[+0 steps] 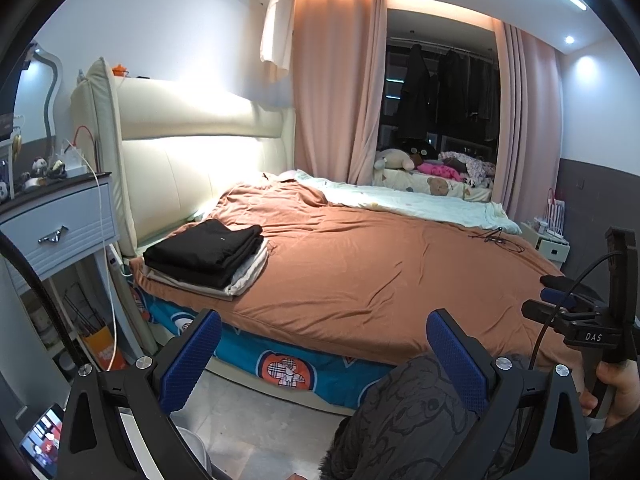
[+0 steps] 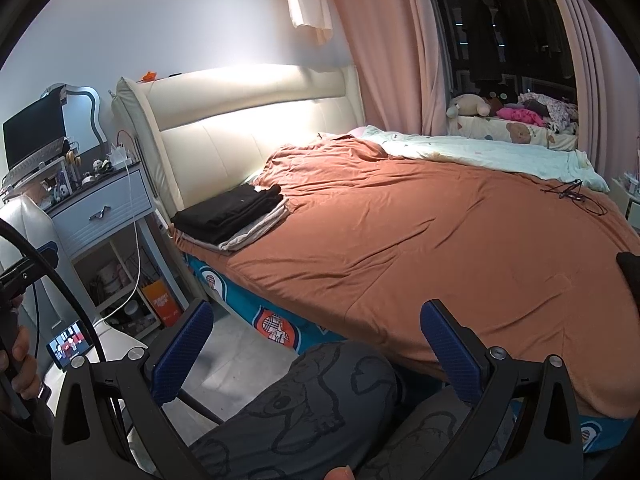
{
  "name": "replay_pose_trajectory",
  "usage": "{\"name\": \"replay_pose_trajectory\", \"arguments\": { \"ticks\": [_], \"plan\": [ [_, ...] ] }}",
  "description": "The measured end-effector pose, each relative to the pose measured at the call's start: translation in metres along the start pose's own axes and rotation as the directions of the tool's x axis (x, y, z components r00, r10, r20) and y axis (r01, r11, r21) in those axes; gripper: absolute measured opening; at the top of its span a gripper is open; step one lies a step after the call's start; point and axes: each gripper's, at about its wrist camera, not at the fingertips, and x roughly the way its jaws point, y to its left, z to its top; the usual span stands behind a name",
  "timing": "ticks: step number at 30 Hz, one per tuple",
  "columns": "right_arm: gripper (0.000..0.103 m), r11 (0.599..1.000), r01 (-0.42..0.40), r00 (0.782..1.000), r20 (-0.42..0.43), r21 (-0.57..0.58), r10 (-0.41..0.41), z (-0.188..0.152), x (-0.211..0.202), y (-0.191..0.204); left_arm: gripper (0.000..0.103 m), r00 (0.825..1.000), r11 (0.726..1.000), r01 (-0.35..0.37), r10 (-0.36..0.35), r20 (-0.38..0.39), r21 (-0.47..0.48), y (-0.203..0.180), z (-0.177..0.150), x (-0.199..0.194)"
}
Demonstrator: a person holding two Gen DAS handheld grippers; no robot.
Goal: Fold large clothes
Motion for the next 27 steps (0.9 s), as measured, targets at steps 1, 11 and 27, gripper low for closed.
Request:
{"name": "replay_pose_trajectory", "arguments": {
  "ticks": [1,11,27],
  "plan": [
    [0.103,1.0,0.0,1.0,0.0,-0.001,0.0,-0.0002,0.0,0.0002,0.103,1.0,1.0,0.0,0.0,0.0,0.0,0.0002,-0.0001,-0.0002],
    [0.103,1.0,0.001,1.0,-0.003,0.0,-0.001,-0.0012,0.0004,-0.0003,0.103,1.0,1.0,-0.002,0.002,-0.002,0.002,-0.0006,-0.0011,-0.0016],
    [0.103,1.0,-0.001,1.0,-0.005,0.005,0.001,-0.001,0.0055,0.0023,0.103,0.999,1.0,0.003,-0.004,0.049,0.022,0.0035,0.0034,-0.0059]
  ]
}}
